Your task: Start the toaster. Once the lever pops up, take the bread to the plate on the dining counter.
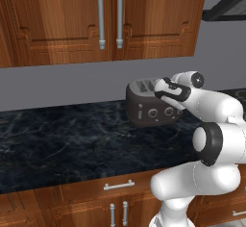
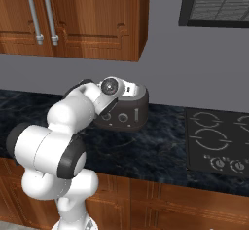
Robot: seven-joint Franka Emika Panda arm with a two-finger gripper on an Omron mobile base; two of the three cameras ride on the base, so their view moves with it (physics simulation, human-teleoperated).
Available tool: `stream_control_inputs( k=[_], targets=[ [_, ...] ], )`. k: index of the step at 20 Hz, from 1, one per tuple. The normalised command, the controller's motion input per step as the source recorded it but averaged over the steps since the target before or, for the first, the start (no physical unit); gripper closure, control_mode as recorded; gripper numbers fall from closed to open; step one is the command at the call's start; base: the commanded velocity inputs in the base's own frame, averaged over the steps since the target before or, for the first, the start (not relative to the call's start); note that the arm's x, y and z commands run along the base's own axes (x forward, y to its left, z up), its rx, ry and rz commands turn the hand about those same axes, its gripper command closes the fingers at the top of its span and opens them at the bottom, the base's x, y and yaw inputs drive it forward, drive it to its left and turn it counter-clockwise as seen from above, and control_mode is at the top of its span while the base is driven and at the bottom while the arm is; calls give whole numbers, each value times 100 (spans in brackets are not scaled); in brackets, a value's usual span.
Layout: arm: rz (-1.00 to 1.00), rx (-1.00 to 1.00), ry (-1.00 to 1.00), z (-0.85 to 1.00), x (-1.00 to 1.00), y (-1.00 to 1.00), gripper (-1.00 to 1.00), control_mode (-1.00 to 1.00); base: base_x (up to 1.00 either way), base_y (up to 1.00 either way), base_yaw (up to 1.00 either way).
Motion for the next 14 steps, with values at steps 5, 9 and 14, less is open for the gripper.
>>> stream_control_inputs(
  k=[5,9,14],
  targets=[
    [0,0,0,0,0,0,-100,-100,0,0,0],
    [0,0,0,0,0,0,-100,-100,0,0,0],
    [0,0,0,0,0,0,-100,-100,0,0,0]
  ],
)
